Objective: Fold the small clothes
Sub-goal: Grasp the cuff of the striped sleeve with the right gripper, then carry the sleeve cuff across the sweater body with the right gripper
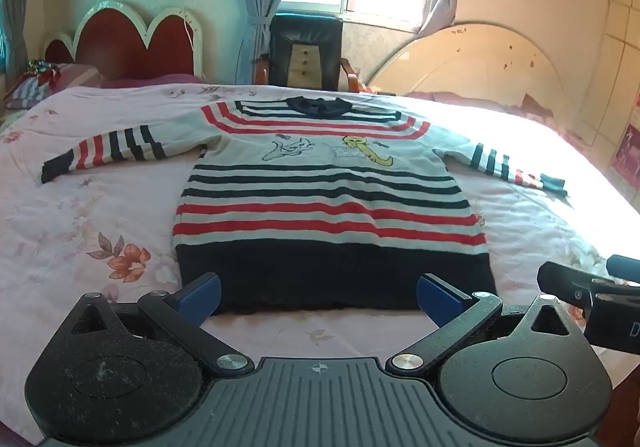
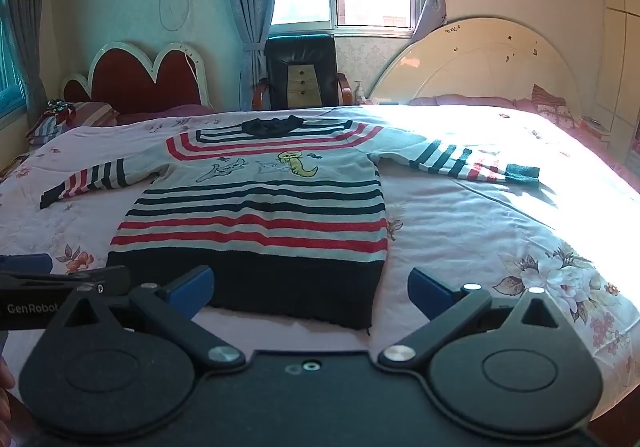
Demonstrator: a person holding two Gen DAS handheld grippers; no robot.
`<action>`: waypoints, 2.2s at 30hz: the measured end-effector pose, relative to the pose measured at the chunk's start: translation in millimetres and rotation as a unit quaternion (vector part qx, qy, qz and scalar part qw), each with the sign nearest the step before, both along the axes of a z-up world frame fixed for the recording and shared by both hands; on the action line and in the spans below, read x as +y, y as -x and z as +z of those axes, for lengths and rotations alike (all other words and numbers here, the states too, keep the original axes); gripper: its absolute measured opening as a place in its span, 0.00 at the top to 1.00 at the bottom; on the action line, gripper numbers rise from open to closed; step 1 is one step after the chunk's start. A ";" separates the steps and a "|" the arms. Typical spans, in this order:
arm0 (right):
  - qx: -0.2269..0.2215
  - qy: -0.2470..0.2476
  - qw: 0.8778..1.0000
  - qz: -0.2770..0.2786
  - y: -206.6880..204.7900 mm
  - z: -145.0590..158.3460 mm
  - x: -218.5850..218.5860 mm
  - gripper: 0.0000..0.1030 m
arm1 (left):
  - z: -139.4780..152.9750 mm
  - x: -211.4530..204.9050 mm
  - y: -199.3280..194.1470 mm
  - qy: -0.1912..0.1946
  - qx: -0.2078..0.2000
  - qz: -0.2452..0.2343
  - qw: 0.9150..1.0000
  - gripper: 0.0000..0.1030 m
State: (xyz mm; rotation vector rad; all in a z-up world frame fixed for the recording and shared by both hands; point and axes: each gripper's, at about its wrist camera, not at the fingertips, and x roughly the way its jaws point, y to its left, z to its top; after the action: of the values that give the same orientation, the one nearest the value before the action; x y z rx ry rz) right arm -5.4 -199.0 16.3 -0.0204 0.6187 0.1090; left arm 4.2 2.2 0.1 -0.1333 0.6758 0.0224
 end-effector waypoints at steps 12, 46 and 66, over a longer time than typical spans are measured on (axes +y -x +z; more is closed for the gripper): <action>-0.098 0.006 0.991 -0.095 -80.6 25.5 -106.1 0.13 | 11.1 -10.0 -128.2 0.091 -0.059 0.010 0.994 0.00; -0.067 -0.175 0.977 -0.103 -366.5 -95.7 -190.4 0.93 | -64.3 50.6 -328.7 0.023 0.040 0.071 0.996 0.00; 0.002 -0.133 0.983 0.123 -344.6 -102.2 81.2 0.57 | -93.0 119.0 -401.9 0.249 0.045 -0.037 0.967 0.37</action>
State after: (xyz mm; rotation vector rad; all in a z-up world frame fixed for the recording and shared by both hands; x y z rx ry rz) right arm 339.2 -117.8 -85.8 0.1628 0.6000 0.4316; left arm 406.1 121.2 -92.8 -0.5947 0.7665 -0.2160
